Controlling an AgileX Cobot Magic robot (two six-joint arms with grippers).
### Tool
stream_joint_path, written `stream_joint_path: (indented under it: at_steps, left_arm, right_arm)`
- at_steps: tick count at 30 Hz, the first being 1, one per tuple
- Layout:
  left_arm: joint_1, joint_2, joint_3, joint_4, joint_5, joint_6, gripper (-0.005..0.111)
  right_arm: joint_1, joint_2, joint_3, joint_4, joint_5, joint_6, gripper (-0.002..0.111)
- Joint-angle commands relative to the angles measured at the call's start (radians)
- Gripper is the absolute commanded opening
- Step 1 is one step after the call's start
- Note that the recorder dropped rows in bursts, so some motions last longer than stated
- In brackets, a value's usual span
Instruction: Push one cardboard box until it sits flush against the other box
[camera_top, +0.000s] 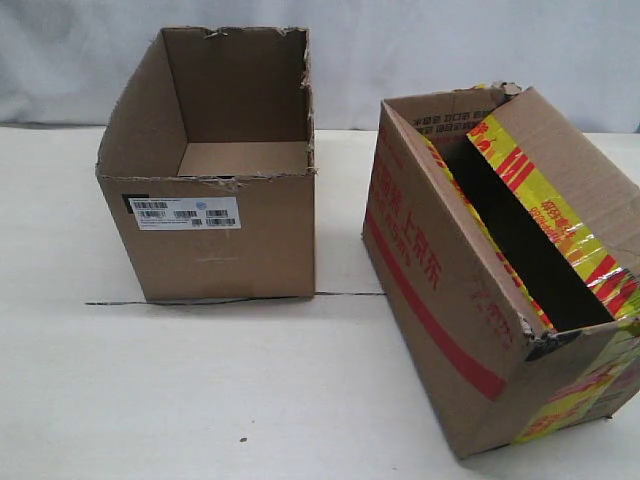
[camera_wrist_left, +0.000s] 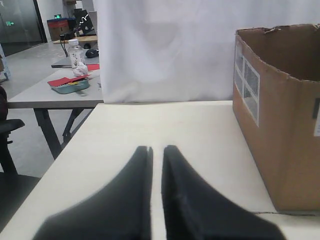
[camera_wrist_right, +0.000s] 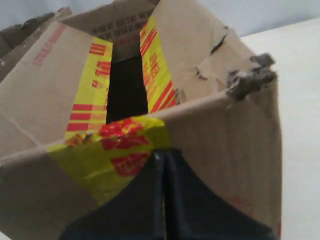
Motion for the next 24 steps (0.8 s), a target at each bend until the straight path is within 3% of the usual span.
stream_joint_path:
  at_steps: [1, 6, 24]
  left_arm:
    - [-0.008, -0.004, 0.002, -0.005, -0.018, -0.002, 0.0]
    - [-0.008, -0.004, 0.002, -0.005, -0.018, -0.002, 0.0]
    - [-0.008, -0.004, 0.002, -0.005, -0.01, -0.002, 0.0]
  right_arm:
    - [0.077, 0.15, 0.005, 0.015, -0.077, -0.009, 0.0]
    - [0.156, 0.404, 0.005, 0.02, -0.265, -0.009, 0.0]
    - [0.189, 1.023, -0.337, -0.037, -0.305, -0.016, 0.0]
